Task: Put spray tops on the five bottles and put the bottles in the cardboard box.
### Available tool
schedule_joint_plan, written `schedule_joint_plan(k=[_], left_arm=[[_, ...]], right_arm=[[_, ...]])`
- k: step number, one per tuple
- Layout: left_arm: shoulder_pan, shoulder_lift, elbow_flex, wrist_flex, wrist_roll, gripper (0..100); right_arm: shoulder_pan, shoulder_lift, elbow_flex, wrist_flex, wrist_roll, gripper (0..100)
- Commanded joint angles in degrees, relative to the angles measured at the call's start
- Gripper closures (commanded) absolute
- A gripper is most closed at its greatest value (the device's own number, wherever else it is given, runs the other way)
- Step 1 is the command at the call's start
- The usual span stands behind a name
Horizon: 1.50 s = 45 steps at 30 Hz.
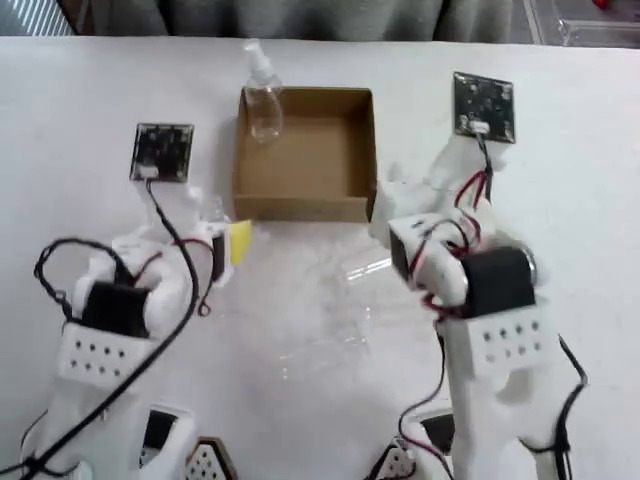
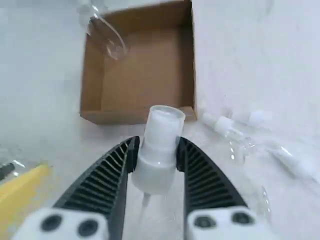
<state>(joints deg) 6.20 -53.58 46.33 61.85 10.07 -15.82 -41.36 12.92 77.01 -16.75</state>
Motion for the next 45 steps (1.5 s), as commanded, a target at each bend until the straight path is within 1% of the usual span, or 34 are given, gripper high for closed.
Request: schedule_joint_plan(k=[1,3,5,11,16,20,25,28,33,38,42,45], left_arm=[[1.0,-8.3,3.1,-4.4,-3.3,92],[1.5,-12.6,5.5,-5.1,-8.8,92],[2.7,-17.0,7.8,-5.1,-11.8,92],[7.0,-30.8,12.2,-4.6,-12.3,92],[8.4,-43.0,13.5,-4.6,-12.3,92],[10.8,-51.2,18.5,-4.1,-12.4,92],[11.1,-51.4,21.3,-4.2,-17.7,92],[12.2,-51.4,21.2,-4.3,-16.5,92],[15.0,-51.4,21.2,-4.2,-16.3,92],[14.9,-51.4,21.5,-3.8,-16.4,92],[15.1,-51.4,21.2,-0.9,-16.4,92],[14.9,-51.3,21.5,-0.7,-16.5,92]], right_arm=[[-2.3,-6.5,-0.4,-7.4,0.5,98.2],[-3.5,-9.3,-0.4,-11.7,0.5,98.2],[-4.8,-11.4,-0.4,-15.4,0.5,98.2],[-9.2,-15.6,-0.4,-25.4,0.5,98.2],[-11.2,-18.0,-0.7,-34.0,0.5,98.2],[-11.6,-20.1,-0.7,-37.0,0.5,98.2],[-17.7,-25.5,-0.5,-35.4,0.5,98.2],[-20.7,-29.3,-0.4,-31.3,0.5,98.2],[-21.7,-32.6,-0.3,-26.0,0.5,98.2],[-22.2,-35.6,1.9,-23.3,0.5,98.2],[-25.2,-38.6,10.0,-25.5,0.5,98.2],[-25.1,-38.8,15.4,-34.1,0.5,98.2]])
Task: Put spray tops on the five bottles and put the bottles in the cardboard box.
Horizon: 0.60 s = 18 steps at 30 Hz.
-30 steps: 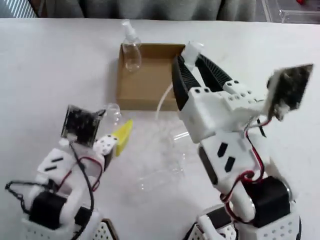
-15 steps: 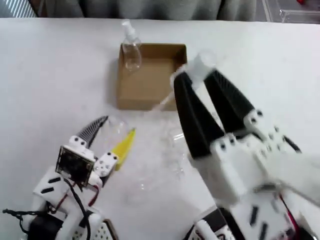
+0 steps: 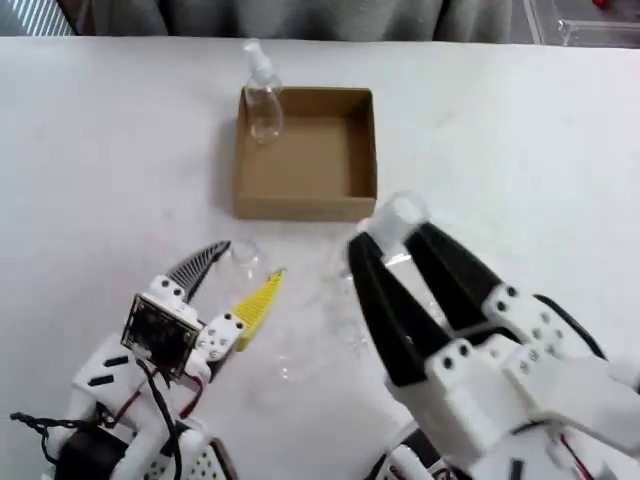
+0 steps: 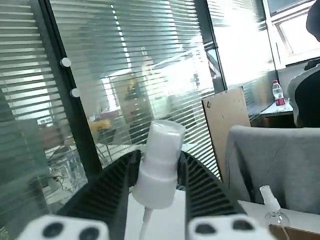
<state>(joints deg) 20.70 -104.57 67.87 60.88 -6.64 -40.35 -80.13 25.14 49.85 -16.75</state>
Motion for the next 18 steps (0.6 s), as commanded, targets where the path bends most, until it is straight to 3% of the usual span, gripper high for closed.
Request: schedule_joint_plan(k=[1,10,18], left_arm=[[0.4,-0.3,0.0,0.4,0.4,92],[0.4,-0.3,0.1,0.4,0.4,92],[0.4,-0.3,2.5,0.0,0.2,92]], right_arm=[[-0.6,0.1,4.5,-9.7,0.5,98.2],[-0.6,15.3,4.4,-21.5,0.5,98.2],[-0.6,21.6,-4.6,-15.5,0.5,98.2]])
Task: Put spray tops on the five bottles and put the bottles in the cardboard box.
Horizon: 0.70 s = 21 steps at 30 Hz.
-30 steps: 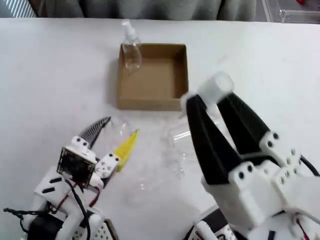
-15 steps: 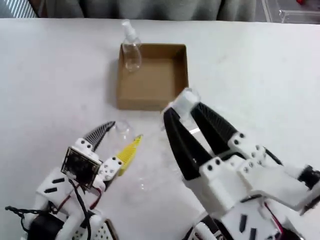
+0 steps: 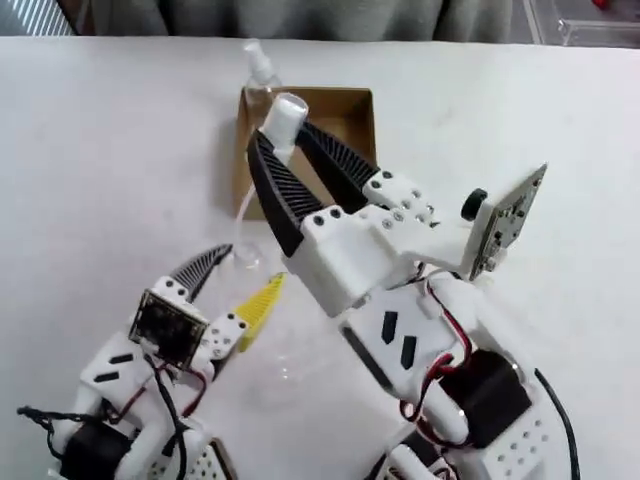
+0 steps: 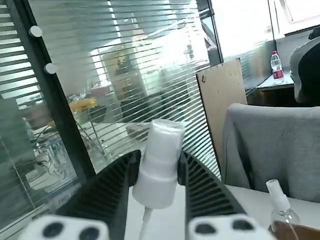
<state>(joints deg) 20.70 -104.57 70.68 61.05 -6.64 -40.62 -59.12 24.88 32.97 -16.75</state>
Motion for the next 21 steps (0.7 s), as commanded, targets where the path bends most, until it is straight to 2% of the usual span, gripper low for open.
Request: schedule_joint_plan(k=[1,21], left_arm=[[0.4,-0.3,-0.2,-0.2,0.2,92],[0.4,-0.3,-0.3,-0.2,0.4,92]], right_arm=[[-0.3,0.6,-4.3,1.8,0.5,98.2],[-0.1,-2.0,-4.4,4.5,0.5,98.2]])
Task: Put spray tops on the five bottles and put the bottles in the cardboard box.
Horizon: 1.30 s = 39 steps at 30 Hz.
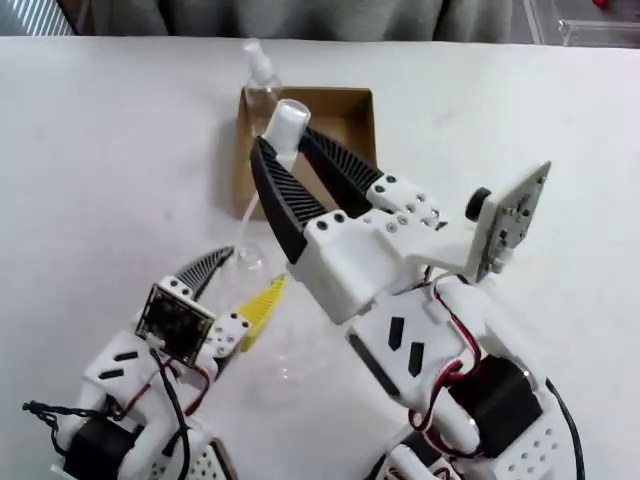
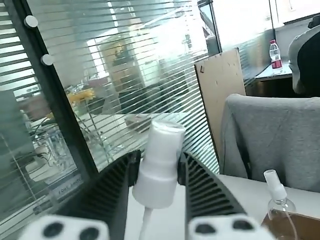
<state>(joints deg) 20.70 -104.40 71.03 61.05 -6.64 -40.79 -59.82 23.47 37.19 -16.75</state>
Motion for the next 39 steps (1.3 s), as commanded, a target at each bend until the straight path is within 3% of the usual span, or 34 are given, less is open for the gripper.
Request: schedule_joint_plan(k=[1,8,31,39], left_arm=[[0.4,-0.5,-0.7,-0.2,0.4,92],[0.4,-0.5,-0.7,-0.2,0.4,92],[0.4,-0.5,-0.4,-1.3,0.4,92],[0.4,-0.5,-0.4,-1.2,0.4,92]], right_arm=[[0.4,-1.4,-2.8,0.3,0.5,98.2],[4.6,-0.9,-2.2,0.3,0.5,98.2],[4.2,-1.5,11.9,0.0,0.5,98.2],[-2.7,-1.5,14.6,0.2,0.5,98.0]])
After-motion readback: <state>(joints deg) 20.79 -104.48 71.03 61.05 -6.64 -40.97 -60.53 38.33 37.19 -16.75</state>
